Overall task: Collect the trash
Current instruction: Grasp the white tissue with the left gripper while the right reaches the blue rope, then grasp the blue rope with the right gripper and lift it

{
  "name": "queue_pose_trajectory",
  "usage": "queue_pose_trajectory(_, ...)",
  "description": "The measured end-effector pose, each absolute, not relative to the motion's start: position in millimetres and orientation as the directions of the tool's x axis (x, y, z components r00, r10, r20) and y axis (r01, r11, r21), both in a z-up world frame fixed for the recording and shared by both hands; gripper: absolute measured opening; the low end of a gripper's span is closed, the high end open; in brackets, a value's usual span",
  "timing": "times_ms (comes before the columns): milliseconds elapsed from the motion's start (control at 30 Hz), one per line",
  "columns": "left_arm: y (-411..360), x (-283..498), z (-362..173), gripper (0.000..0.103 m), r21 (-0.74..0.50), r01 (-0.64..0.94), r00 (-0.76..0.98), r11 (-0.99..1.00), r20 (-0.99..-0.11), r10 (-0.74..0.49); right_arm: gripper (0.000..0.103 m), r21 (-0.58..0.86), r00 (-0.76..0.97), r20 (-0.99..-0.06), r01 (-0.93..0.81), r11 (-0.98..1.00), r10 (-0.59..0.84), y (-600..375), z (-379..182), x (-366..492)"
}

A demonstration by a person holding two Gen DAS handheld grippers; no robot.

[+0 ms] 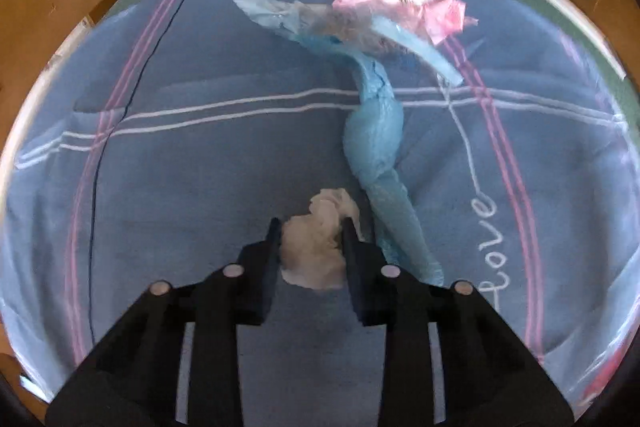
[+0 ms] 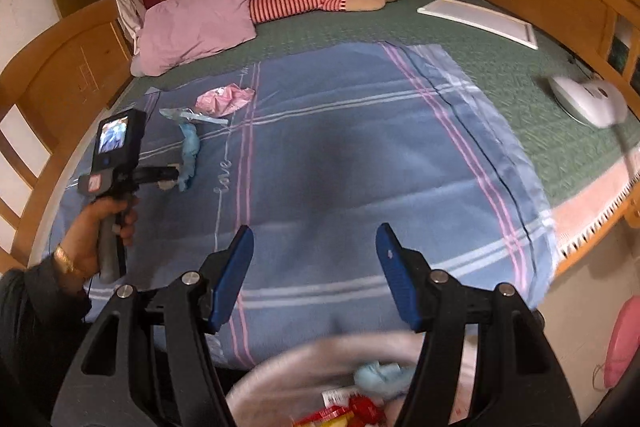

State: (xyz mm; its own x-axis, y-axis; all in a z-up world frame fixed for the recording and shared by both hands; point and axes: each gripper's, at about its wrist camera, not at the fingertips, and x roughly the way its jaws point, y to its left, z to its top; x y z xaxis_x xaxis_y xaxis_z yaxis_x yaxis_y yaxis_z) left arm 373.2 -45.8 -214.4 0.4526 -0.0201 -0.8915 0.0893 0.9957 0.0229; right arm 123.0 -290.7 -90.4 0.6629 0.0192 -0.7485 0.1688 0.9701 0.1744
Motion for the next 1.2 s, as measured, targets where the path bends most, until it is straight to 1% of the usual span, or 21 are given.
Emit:
queue_pose_trajectory(67, -27, 366, -202, 0.022, -0.008, 0.016, 0.444, 1.000, -0.896, -0.014, 0.063, 0.193, 0.668, -0.743, 0.144, 0.971, 0.048, -286, -91, 145)
queue_pose_trajectory(167, 27, 328, -169, 0.022, -0.104, -0.173, 0.491, 0.979, -0.871, -0.005, 0.063, 0.174, 0.679, -0.731, 0.092, 0.980, 0.066, -262, -95, 200)
queue_pose_trajectory(267, 57, 288, -156, 0.022, -0.112, -0.268, 0.543, 0.957, -0.838, 0.054, 0.063, 0.200, 0.662, -0.735, 0.011, 0.980, 0.143, -225, -107, 265)
queue_pose_trajectory(300, 65, 278, -156, 0.022, -0.128, -0.288, 0.547, 0.949, -0.836, 0.053, 0.063, 0.200, 0.653, -0.739, -0.027, 0.979, 0.169, -206, -114, 296)
queue_pose_trajectory(367, 77, 257, -158, 0.022, -0.183, -0.315, 0.549, 0.931, -0.836, 0.022, 0.063, 0.190, 0.641, -0.749, -0.034, 0.981, 0.167, -186, -121, 331)
queue_pose_trajectory(433, 77, 241, -159, 0.023, -0.191, -0.322, 0.557, 0.927, -0.830, 0.022, 0.063, 0.165, 0.634, -0.757, -0.048, 0.985, 0.158, -156, -130, 371)
queue_pose_trajectory(567, 78, 242, -164, 0.024, -0.200, -0.317, 0.559, 0.927, -0.829, 0.013, 0.063, 0.080, 0.616, -0.782, -0.052, 0.995, 0.095, -109, -147, 426)
queue_pose_trajectory(700, 80, 244, -167, 0.024, -0.195, -0.319, 0.538, 0.927, -0.843, 0.008, 0.062, -0.039, 0.570, -0.821, -0.084, 0.996, 0.015, -80, -174, 453)
queue_pose_trajectory(733, 80, 244, -167, 0.025, -0.195, -0.316, 0.538, 0.928, -0.843, 0.006, 0.049, -0.053, 0.562, -0.827, -0.099, 0.994, 0.012, -79, -180, 454)
queue_pose_trajectory(767, 79, 243, -166, 0.025, -0.196, -0.315, 0.540, 0.929, -0.842, 0.005, 0.023, -0.053, 0.553, -0.833, -0.117, 0.992, 0.021, -78, -184, 452)
queue_pose_trajectory(800, 80, 242, -166, 0.025, -0.201, -0.317, 0.542, 0.927, -0.840, 0.003, 0.007, -0.031, 0.526, -0.849, -0.136, 0.990, 0.046, -79, -190, 450)
queue_pose_trajectory(833, 83, 241, -166, 0.025, -0.217, -0.326, 0.544, 0.920, -0.839, -0.006, 0.005, 0.003, 0.509, -0.857, -0.141, 0.990, 0.076, -83, -193, 444)
queue_pose_trajectory(900, 93, 240, -168, 0.025, -0.262, -0.359, 0.545, 0.896, -0.838, -0.027, 0.005, 0.056, 0.513, -0.848, -0.166, 0.985, 0.135, -89, -189, 426)
queue_pose_trajectory(1033, 106, 235, -169, 0.025, -0.314, -0.405, 0.561, 0.859, -0.827, -0.038, 0.005, 0.228, 0.441, -0.834, -0.272, 0.935, 0.332, -102, -170, 375)
queue_pose_trajectory(1100, 111, 233, -169, 0.025, -0.343, -0.417, 0.570, 0.842, -0.820, -0.052, 0.005, 0.248, 0.411, -0.834, -0.319, 0.915, 0.369, -105, -161, 349)
queue_pose_trajectory(1200, 116, 229, -168, 0.025, -0.402, -0.415, 0.593, 0.816, -0.800, -0.092, 0.005, 0.262, 0.446, -0.797, -0.351, 0.899, 0.406, -120, -135, 310)
